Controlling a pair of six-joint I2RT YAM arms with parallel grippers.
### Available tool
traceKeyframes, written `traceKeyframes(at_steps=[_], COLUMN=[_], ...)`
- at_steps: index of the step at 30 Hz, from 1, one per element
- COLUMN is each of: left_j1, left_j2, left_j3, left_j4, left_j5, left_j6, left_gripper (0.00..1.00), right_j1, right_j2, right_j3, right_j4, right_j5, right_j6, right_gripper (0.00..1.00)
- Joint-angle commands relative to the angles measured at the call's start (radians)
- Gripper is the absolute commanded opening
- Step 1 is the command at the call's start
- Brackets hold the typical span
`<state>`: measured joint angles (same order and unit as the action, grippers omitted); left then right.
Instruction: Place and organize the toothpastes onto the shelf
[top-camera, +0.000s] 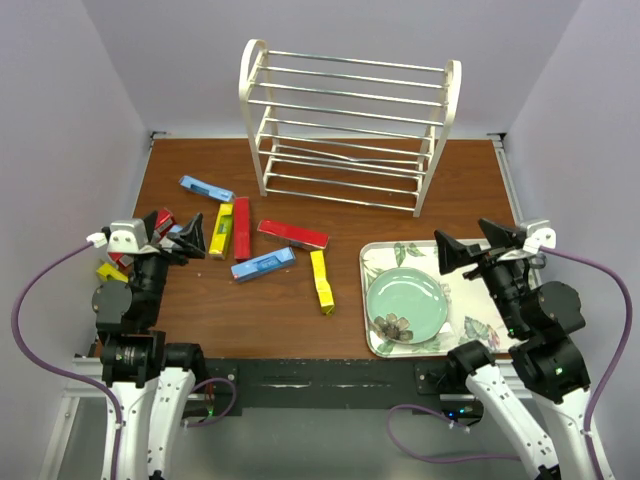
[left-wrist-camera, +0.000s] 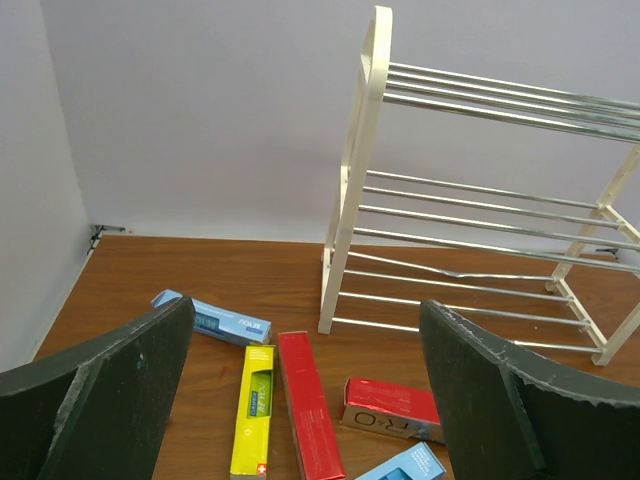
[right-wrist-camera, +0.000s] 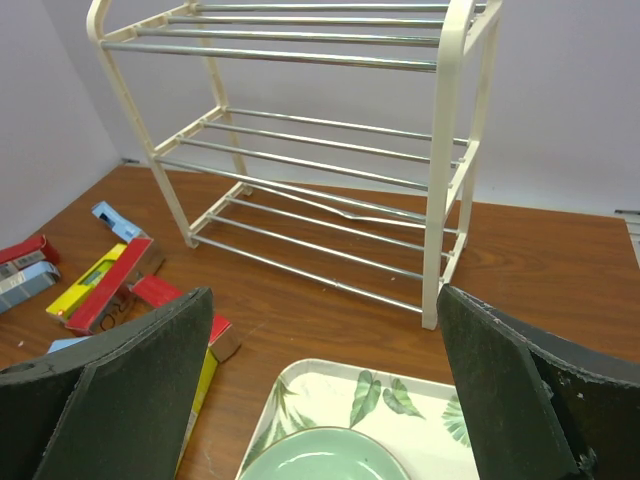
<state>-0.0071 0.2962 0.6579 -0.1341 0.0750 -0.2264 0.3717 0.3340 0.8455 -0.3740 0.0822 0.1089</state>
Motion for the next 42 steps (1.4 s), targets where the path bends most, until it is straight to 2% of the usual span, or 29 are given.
traceKeyframes(at_steps=[1, 10, 22, 30, 36, 42], left_j1=[0.006, 0.006, 0.004, -0.016, -0.019, -0.019], left_j2=[0.001, -0.022, -0.078, -0.088, -0.104, -0.080], left_j3=[-0.014, -0.107, -0.245, -0.218, -0.205, -0.215], left_j4=[0.047, 0.030, 0.017, -0.027, -0.090, -0.059], left_j5=[0.016, 0.019, 0.042, 0.040, 0.003, 0.009], left_j6=[-0.021, -0.024, -0.040, -0.008, 0.032, 0.024], left_gripper=[1.00, 1.00, 1.00, 1.00, 1.00, 1.00], right_j1=[-0.005, -0.005, -0.004, 0.012, 0.159, 0.248], right_j2=[0.019, 0.108, 0.491, 0.770, 1.019, 1.273], right_j3=[-0.005, -0.051, -0.036, 0.006, 0.090, 0.235], right_j4=[0.029, 0.073, 0.181, 0.263, 0.325, 0.359], right_j5=[-0.024, -0.241, -0.539, -0.458, -0.290, -0.246], right_j6=[-0.006, 0.046, 0.094, 0.068, -0.038, -0.104], right_gripper=[0.99, 0.99, 0.98, 0.99, 0.99, 0.99])
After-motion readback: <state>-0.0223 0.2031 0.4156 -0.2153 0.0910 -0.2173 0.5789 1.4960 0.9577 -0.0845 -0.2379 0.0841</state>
